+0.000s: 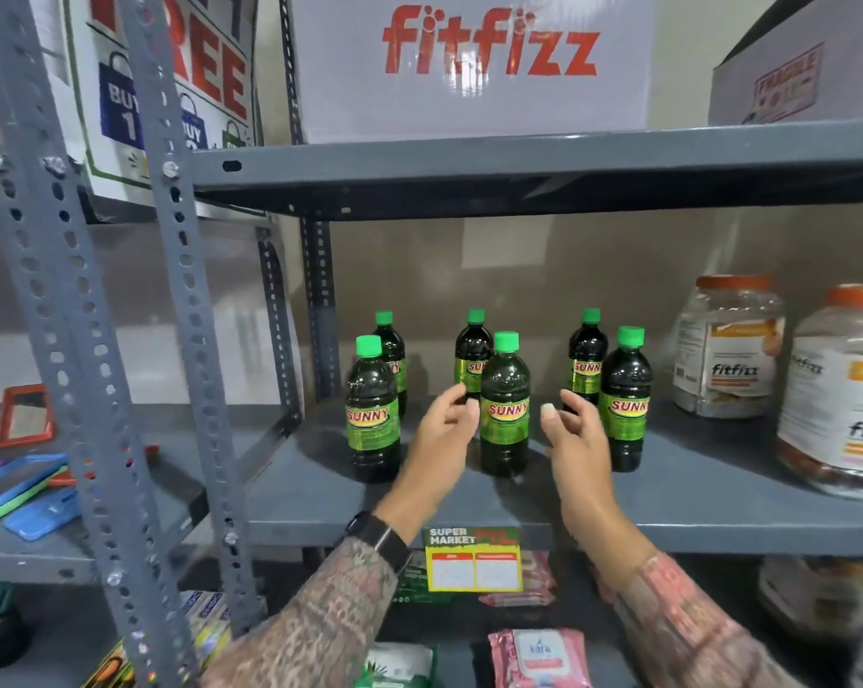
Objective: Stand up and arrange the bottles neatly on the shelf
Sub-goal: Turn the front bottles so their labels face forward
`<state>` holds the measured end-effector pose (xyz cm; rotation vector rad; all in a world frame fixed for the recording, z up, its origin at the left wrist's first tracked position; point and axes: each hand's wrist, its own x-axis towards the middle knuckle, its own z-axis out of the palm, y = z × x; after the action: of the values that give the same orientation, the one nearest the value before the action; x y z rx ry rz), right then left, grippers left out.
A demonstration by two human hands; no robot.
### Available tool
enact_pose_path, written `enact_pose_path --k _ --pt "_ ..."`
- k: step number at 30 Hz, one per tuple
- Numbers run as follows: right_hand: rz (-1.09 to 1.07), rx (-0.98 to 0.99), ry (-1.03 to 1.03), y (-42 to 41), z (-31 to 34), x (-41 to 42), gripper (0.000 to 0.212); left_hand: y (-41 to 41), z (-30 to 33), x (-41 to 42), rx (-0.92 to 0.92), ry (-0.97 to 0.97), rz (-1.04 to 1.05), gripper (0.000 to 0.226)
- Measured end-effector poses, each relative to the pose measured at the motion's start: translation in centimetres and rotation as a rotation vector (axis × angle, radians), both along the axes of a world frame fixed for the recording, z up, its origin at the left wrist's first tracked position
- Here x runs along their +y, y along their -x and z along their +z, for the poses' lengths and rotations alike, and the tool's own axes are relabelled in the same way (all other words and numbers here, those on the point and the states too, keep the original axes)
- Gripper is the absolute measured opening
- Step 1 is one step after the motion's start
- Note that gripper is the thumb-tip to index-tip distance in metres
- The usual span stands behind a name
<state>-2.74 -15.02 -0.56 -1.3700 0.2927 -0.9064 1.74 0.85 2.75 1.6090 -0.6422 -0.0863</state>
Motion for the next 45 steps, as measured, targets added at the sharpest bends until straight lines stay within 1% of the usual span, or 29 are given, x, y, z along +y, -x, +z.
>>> enact_pose_path --k 1,2,4,5,9,12,16,20,25,31,33,35,37,39,41,42,43,45 --pt "0.081 0.051 -0.015 -0.7 0.2 -0.6 0.036 -0.2 0.4 -0.8 0.058 0.021 -0.028 0.046" --pt "0.159 0.086 -0.020 -1.2 0.4 -1.1 0.035 -0.2 0.7 -1.6 0.102 0.031 -0.058 0.049" --pt "0.265 0.118 -0.004 -1.8 0.5 -1.5 0.028 -0.7 0.7 -2.3 0.134 0.030 -0.093 0.048" --pt "0.285 0.121 0.004 -1.9 0.5 -1.4 0.026 -0.9 0.6 -2.5 0.139 0.037 -0.094 0.045" --pt "0.269 0.089 -0.011 -1.7 0.8 -0.5 0.026 -1.2 0.0 -2.5 0.139 0.058 -0.098 0.037" --pt "0.268 0.071 0.008 -1.7 0.5 0.2 0.025 -0.9 -0.2 -2.1 0.144 0.068 -0.096 0.036" --pt "0.277 0.066 0.024 -1.6 0.1 0.8 0.028 -0.9 -0.4 -1.5 0.192 0.083 -0.120 0.035" --pt "0.298 0.079 -0.020 -1.8 0.0 0.4 0.027 -1.2 -0.4 -1.5 0.237 0.099 -0.137 0.029" --pt "0.277 0.104 0.003 -2.1 0.1 0.7 0.020 -1.2 -0.5 -1.6 0.285 0.125 -0.135 0.029" --pt "0.253 0.115 0.023 -2.0 0.7 1.5 0.022 -1.5 -0.6 -1.5 0.311 0.143 -0.123 0.028" --pt "0.264 0.128 0.037 -1.8 0.7 1.4 0.022 -1.3 -0.6 -1.4 0.297 0.107 -0.090 0.030" --pt "0.280 0.143 0.057 -1.1 0.8 1.0 0.023 -1.3 -1.1 -1.4 0.269 0.084 -0.044 0.040" --pt "0.275 0.164 0.098 0.4 0.9 0.2 0.031 -1.1 -1.7 -1.2 0.227 0.096 0.083 0.047" --pt "0.263 0.180 0.134 2.2 0.6 -1.1 0.035 0.0 -2.6 -0.9 0.093 0.111 0.317 0.038" --pt "0.225 0.145 0.108 4.3 0.2 -2.6 0.027 2.2 -3.1 -1.0 -0.088 0.142 0.513 0.025" --pt "0.179 0.096 0.075 5.3 0.0 -3.5 0.019 3.6 -3.0 -1.5 -0.160 0.155 0.523 0.021" --pt "0.093 0.043 0.048 6.0 -0.1 -4.8 0.013 4.7 -2.9 -2.5 -0.202 0.136 0.466 0.018" --pt "-0.118 -0.016 0.023 6.6 -0.2 -7.2 0.009 5.9 -2.4 -5.2 -0.169 0.018 0.217 0.016"
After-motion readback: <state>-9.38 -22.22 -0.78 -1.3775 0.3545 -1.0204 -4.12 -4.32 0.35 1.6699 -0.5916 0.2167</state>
